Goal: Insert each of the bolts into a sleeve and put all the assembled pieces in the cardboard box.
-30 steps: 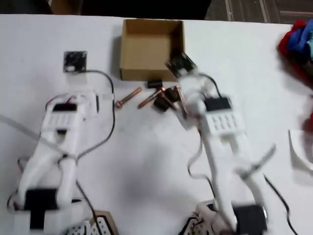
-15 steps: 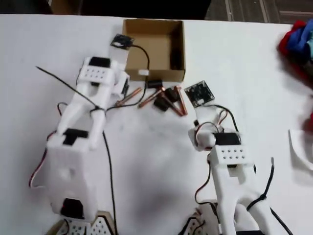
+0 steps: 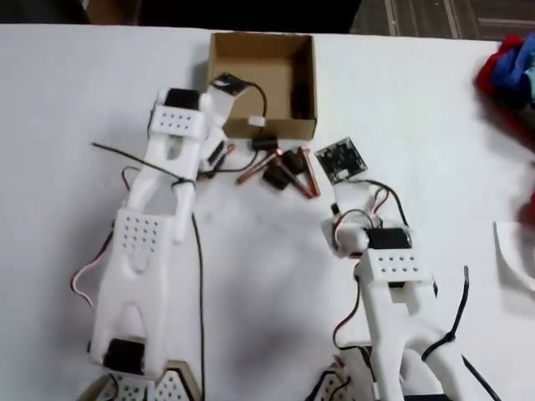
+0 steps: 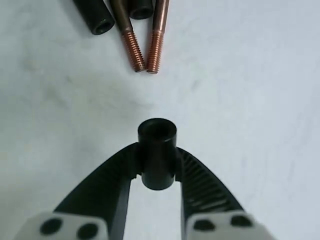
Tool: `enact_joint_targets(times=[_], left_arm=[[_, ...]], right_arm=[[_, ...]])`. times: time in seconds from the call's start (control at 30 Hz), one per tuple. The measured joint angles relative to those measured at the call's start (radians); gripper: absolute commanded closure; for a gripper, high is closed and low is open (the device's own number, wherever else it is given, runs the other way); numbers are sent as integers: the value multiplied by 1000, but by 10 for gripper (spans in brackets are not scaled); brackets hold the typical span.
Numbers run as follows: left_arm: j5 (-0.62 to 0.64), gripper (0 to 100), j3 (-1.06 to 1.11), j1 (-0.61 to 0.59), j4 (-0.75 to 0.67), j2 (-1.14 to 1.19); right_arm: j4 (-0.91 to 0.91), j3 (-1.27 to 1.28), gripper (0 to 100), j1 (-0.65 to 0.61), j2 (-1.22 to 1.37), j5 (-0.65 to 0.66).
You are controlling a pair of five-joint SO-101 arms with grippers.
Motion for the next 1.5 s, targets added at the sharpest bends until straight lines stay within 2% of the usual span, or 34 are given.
enact_joint_targets(times=[0.17,0.33,0.43,0.6,0.8,0.93,1.1,1.17,1.37,1.5], left_arm=[[-17,974,-107,-3,78,40],[-160,972,-107,-6,87,26],[-203,960,-44,-5,87,-63],[-353,889,264,11,89,-313],[-623,798,779,84,87,-628],[-681,793,918,144,58,-707],[-684,793,927,163,-32,-720],[-644,793,927,163,-31,-720],[-371,793,939,213,-5,-721],[-226,793,945,245,-91,-721]], right_arm=[[-3,0,976,0,0,0],[-12,2,976,12,0,0],[-68,20,976,52,0,0],[-158,40,976,132,0,-84],[-190,40,976,199,0,-147],[-190,40,976,206,0,-153],[-190,40,976,206,0,-153],[-190,40,976,206,0,-153],[-190,40,976,206,0,-153],[-190,40,976,206,0,-153]])
